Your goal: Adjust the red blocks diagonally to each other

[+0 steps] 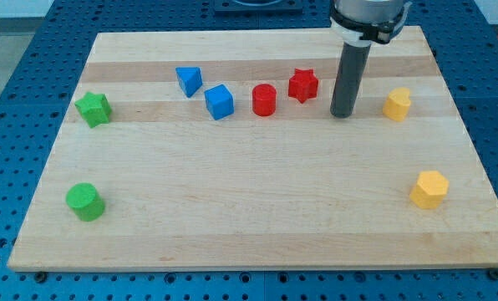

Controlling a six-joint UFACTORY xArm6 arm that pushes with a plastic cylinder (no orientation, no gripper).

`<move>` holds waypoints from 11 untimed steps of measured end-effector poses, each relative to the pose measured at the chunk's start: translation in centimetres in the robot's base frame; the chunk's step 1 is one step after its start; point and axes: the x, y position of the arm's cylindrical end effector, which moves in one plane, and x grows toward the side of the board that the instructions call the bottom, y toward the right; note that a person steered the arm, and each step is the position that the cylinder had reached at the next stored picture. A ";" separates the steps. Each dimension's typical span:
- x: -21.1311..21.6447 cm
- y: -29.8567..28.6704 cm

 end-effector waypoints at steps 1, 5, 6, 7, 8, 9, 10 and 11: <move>0.0 -0.5; -1.0 -3.0; -1.0 -3.4; -1.2 -3.8; -1.9 -4.1; -2.6 -4.5; -3.2 -4.9; -3.4 -5.2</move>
